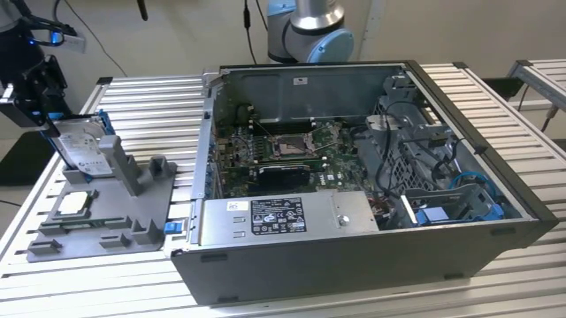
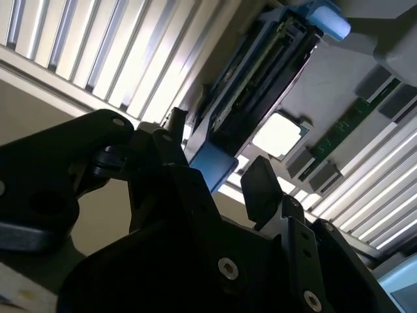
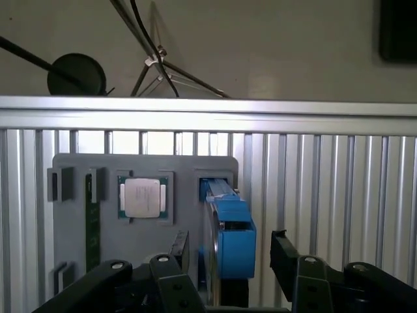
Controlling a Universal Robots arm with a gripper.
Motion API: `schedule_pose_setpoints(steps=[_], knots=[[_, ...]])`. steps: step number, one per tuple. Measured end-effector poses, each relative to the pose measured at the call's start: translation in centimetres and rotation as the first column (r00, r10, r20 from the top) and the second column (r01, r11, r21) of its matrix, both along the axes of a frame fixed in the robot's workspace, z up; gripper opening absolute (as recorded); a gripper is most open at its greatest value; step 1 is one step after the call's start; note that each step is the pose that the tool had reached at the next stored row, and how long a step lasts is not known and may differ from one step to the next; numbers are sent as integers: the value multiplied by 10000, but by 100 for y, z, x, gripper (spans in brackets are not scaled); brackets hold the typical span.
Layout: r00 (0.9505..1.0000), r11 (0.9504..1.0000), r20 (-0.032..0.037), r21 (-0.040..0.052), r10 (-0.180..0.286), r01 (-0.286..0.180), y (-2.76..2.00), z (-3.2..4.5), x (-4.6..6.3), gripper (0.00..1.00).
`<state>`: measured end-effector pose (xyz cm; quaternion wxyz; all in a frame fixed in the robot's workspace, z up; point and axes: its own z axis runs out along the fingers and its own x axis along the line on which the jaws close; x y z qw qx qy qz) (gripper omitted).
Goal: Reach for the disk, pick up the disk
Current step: 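Pick up the disk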
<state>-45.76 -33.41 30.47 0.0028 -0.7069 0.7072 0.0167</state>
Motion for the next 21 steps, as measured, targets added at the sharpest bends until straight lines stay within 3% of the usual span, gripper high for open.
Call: schedule_pose_setpoints(steps=[14,21], knots=[[10000,10000,-1,0,-7,7,3,-254,0,100],[10000,10000,-1,0,-8,8,3,-267,0,100]])
